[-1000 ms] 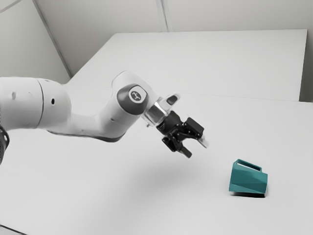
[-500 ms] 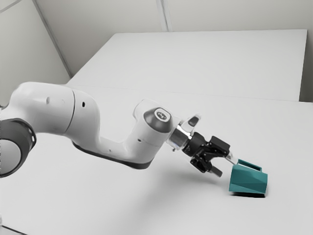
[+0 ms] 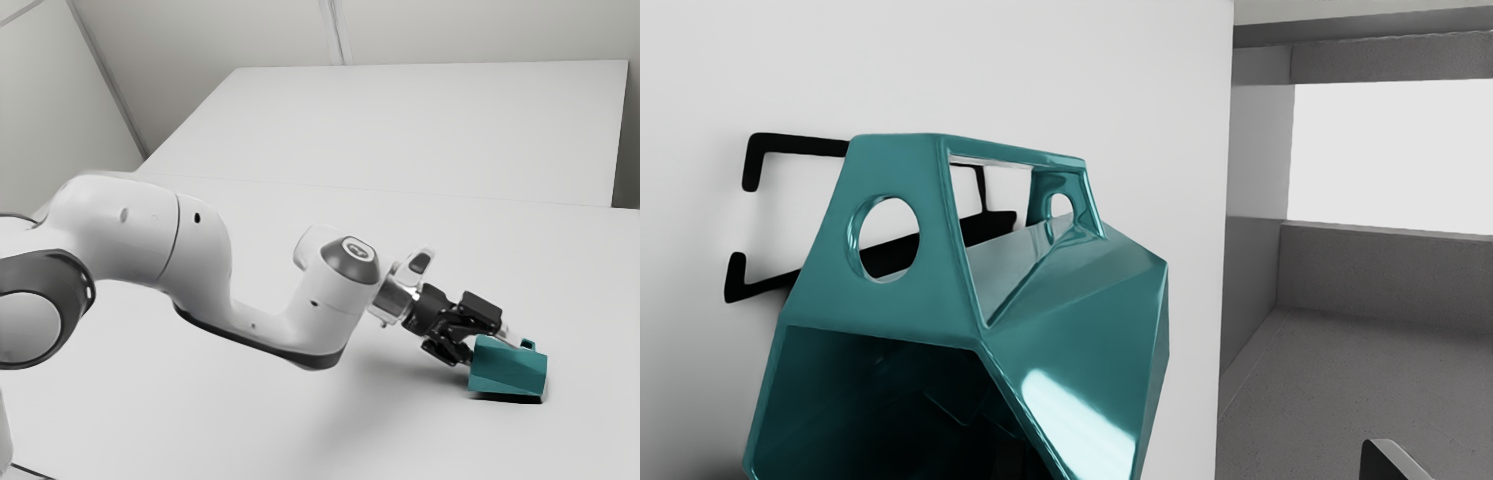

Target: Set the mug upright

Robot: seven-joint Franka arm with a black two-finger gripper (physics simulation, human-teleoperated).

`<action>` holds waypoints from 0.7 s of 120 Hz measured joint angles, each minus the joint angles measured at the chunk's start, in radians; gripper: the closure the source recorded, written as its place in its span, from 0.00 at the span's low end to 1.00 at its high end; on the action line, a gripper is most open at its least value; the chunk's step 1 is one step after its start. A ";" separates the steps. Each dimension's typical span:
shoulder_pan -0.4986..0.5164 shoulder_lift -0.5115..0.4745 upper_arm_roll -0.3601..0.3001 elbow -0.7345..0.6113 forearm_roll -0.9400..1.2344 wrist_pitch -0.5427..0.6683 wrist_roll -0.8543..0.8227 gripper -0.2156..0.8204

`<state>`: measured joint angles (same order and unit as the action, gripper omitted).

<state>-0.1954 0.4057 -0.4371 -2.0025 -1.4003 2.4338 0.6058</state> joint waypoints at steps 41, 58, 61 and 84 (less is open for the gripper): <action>0.000 -0.007 -0.005 0.000 -0.010 0.014 0.044 0.87; -0.002 -0.015 -0.007 -0.001 -0.007 0.020 0.056 0.92; -0.002 -0.018 -0.007 -0.001 -0.006 0.022 0.057 0.93; -0.001 -0.089 -0.010 -0.020 -0.003 0.027 0.065 0.95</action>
<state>-0.1961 0.3165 -0.4475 -2.0220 -1.4033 2.4611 0.6711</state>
